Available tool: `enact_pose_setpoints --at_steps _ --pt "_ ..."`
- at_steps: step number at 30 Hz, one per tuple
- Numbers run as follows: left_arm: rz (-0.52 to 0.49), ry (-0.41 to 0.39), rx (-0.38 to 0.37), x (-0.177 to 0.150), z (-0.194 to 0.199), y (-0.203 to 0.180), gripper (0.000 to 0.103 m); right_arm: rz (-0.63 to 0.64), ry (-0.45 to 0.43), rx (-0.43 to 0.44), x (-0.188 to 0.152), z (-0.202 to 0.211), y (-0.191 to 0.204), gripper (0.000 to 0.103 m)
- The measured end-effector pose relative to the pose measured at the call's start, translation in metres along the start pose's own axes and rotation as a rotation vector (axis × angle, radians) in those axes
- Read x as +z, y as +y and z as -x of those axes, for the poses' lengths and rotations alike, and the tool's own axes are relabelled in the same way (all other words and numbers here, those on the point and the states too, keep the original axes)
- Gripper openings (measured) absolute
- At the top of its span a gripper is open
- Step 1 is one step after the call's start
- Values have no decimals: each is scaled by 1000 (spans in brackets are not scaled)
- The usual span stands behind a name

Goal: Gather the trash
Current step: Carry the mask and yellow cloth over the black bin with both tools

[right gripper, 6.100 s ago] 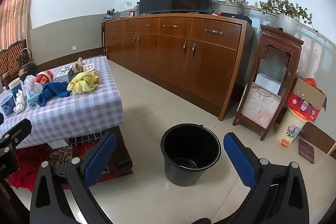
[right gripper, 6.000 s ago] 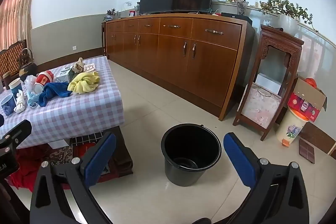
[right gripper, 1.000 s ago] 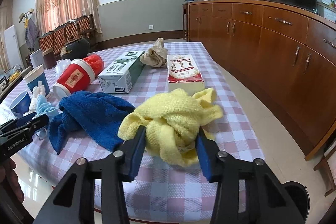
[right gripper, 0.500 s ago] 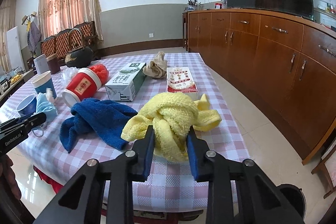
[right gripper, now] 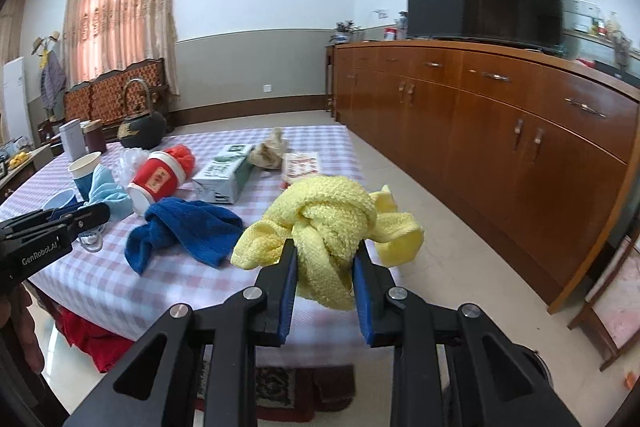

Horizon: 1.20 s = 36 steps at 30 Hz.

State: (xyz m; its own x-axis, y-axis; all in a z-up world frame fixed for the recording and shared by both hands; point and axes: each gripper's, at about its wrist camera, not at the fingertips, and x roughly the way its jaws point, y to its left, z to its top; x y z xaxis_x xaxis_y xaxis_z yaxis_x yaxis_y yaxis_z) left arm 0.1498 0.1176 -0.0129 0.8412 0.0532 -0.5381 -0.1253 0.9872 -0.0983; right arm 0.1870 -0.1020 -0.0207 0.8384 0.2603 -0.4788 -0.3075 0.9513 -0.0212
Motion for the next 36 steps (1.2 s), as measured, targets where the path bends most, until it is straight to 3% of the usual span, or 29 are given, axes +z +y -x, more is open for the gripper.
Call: enact_pose_setpoints --at_steps 14,25,36 --pt "-153 33 -265 -13 10 -128 24 -78 25 -208 -39 77 -98 28" --pt "-304 121 -419 -48 3 -229 24 -129 77 -270 -82 104 -169 28" --pt "-386 246 -542 -79 -33 -300 24 -161 183 -262 -128 91 -228 28"
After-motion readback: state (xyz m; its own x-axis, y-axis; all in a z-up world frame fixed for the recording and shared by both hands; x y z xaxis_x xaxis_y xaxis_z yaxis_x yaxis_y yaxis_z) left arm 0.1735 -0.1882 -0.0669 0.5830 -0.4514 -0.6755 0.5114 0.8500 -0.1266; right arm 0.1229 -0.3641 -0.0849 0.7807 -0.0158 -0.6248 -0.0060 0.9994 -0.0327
